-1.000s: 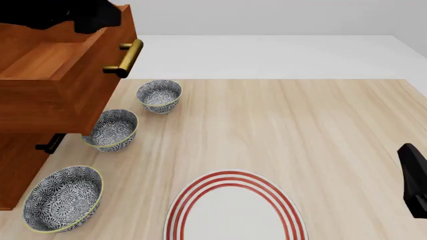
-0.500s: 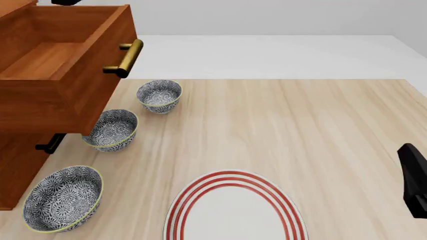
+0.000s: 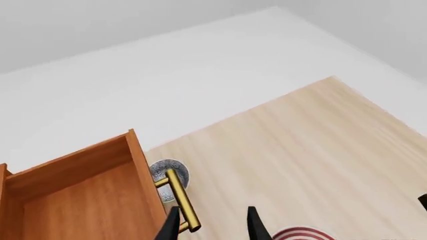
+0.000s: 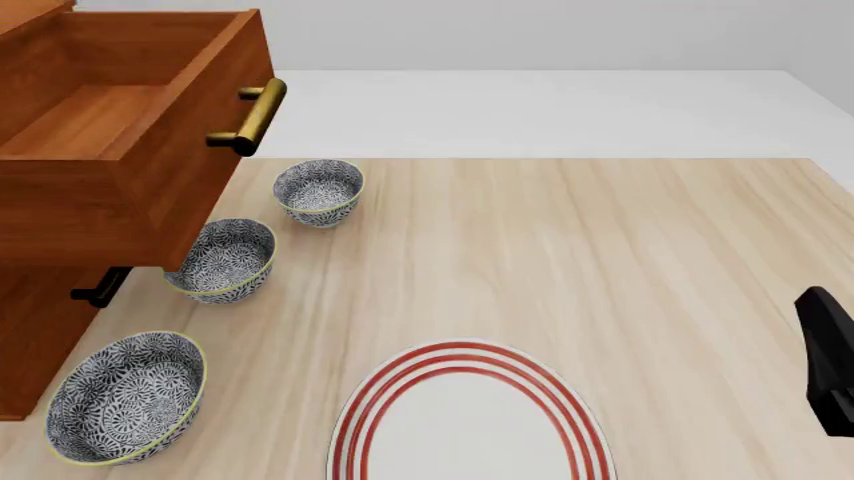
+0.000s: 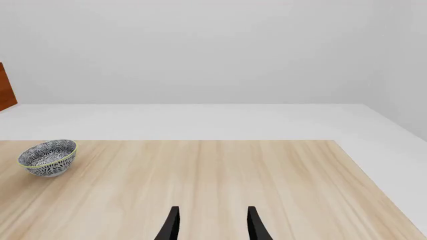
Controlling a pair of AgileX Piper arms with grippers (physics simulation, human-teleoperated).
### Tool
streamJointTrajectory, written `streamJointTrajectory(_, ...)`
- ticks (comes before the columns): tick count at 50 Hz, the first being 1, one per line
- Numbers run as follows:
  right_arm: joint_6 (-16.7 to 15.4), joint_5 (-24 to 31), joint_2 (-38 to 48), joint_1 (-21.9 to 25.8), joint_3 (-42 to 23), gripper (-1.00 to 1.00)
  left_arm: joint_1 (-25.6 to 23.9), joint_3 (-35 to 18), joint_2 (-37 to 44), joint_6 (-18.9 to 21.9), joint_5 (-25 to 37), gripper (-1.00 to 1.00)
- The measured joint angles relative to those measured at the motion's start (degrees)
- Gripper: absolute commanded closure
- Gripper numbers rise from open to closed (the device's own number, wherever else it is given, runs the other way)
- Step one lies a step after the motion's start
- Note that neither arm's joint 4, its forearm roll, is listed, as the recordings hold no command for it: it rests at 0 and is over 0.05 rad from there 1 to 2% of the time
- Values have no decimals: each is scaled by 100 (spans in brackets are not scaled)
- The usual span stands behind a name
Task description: Open the top drawer of the cabinet.
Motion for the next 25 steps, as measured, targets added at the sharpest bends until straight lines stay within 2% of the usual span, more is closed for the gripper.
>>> streamJointTrajectory(25, 0, 0, 0, 0, 0, -100, -559, 94, -222, -53, -268, -100)
